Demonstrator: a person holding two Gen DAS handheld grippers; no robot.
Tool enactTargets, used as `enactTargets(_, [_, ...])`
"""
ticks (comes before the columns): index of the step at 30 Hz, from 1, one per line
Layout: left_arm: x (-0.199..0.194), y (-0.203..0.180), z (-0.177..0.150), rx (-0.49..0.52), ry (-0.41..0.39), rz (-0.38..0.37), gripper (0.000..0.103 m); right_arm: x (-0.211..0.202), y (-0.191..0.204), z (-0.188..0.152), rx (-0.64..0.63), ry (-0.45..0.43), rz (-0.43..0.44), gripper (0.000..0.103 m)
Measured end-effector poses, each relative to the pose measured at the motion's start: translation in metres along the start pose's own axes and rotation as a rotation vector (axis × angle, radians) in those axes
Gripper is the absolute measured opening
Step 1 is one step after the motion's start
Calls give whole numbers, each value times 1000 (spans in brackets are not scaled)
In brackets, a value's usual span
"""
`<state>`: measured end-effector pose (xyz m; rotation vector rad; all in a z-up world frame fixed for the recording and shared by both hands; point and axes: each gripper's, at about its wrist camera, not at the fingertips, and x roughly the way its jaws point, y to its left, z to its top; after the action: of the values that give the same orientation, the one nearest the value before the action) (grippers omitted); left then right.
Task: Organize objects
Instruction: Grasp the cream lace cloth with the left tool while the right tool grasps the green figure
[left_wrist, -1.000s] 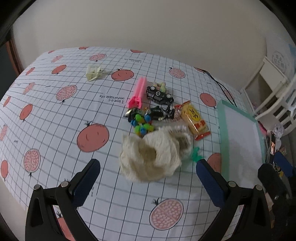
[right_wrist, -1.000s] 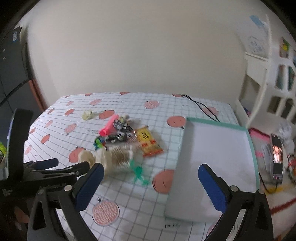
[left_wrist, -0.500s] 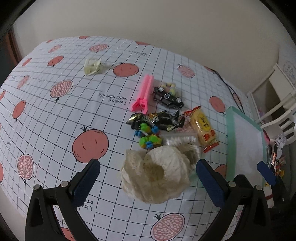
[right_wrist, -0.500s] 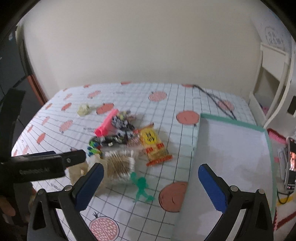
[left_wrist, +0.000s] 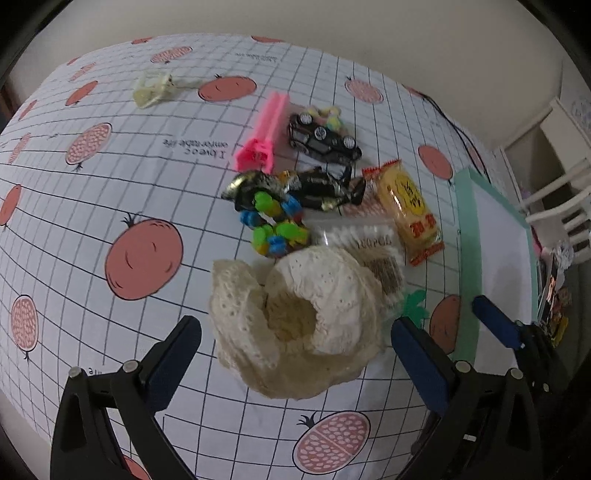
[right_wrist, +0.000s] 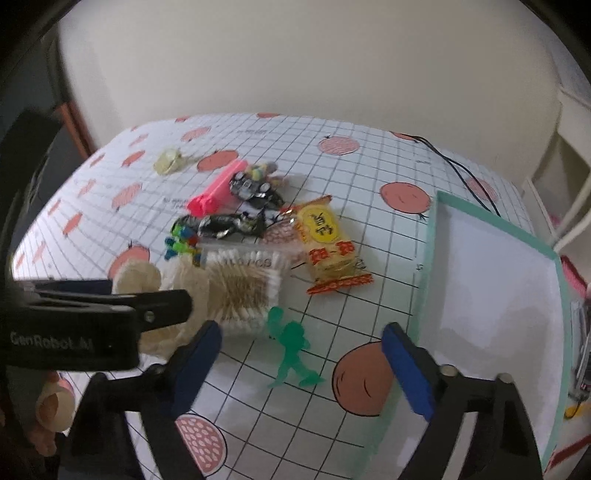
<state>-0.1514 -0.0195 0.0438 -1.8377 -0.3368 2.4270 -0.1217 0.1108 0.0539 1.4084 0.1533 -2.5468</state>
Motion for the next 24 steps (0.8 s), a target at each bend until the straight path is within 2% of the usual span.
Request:
enactTargets(3, [6,2,-1,0,20,4,99,10,0,-3,8,33,29,75])
enactTargets(6, [12,7,-3,-24,44,-9,96,16,0,-4,8,50,32,60])
enactTargets(12, [19,10,-6,-26,71,-15,86,24,-3,-6,14,76,42,51])
enactTargets(14, [21,10,-8,-26,80,-22,78,27,-3,-6,18,88,45,49])
enactTargets(16, [22,10,-9,-25,85,-27,76,30,-3,-7,22,96,49,43])
enactTargets(24, [19,13,-12,-27,75,-4,64,35,-3,-9,24,112,66,32])
